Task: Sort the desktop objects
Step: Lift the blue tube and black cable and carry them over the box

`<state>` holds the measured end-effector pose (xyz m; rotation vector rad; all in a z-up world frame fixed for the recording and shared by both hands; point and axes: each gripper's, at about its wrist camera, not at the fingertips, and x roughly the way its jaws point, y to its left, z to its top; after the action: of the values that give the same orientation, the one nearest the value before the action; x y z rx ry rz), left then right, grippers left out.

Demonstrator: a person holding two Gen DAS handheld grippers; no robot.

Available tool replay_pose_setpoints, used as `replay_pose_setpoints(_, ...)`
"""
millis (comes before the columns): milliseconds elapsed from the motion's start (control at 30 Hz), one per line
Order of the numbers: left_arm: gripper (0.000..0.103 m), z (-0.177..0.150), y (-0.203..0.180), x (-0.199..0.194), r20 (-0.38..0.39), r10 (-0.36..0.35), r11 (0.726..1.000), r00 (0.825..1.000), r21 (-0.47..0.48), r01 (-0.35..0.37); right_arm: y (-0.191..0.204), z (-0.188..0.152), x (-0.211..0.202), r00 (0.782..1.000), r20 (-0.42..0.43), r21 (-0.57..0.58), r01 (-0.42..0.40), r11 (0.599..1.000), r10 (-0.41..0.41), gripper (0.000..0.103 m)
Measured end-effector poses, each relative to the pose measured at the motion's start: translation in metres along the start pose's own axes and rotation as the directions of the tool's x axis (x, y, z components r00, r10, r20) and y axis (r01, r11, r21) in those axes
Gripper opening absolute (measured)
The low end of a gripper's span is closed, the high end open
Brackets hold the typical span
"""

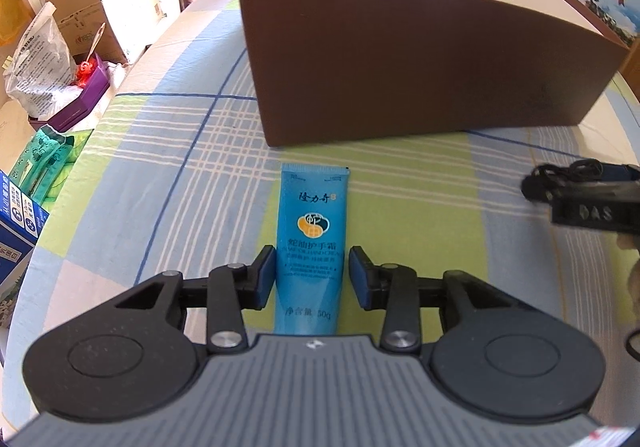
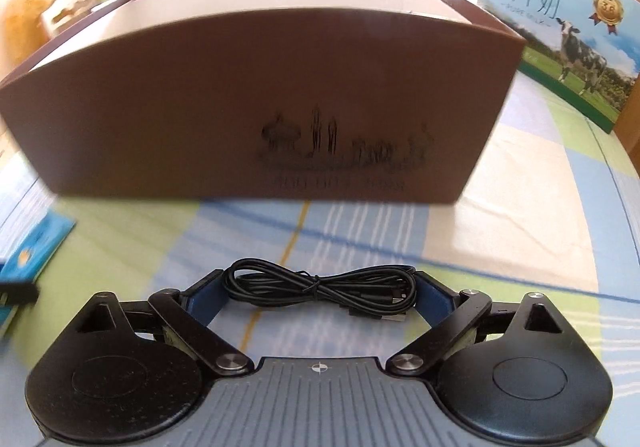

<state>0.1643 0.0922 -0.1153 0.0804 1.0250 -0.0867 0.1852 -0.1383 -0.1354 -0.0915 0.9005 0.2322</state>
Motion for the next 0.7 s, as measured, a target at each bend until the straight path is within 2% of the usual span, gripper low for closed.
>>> replay_pose_setpoints(267,0.029,-0.009,-0.012,-0.009,-0.037,-0.030,0.999,0.999,0.040,0.031,-0.007,-0.038,-0.034,0.999,-0.036,-0.035,-0.039,0.999,0.038,0.094)
replay_pose_setpoints(433,0.031,-0.020,-0.021,-0.015,-0.047,-0.037,0.997,0.998,0.060,0.040,-0.011,-0.050,-0.046,0.997,-0.059,-0.058,-0.062,0.996,0.059,0.094)
replay_pose_setpoints(700,0.032,-0.013,-0.024,-0.011,-0.045,-0.031,0.998,0.998,0.060,0.033,-0.008,-0.057,-0.049,0.996,-0.062,-0.059,-0.061,0.996,0.058,0.094)
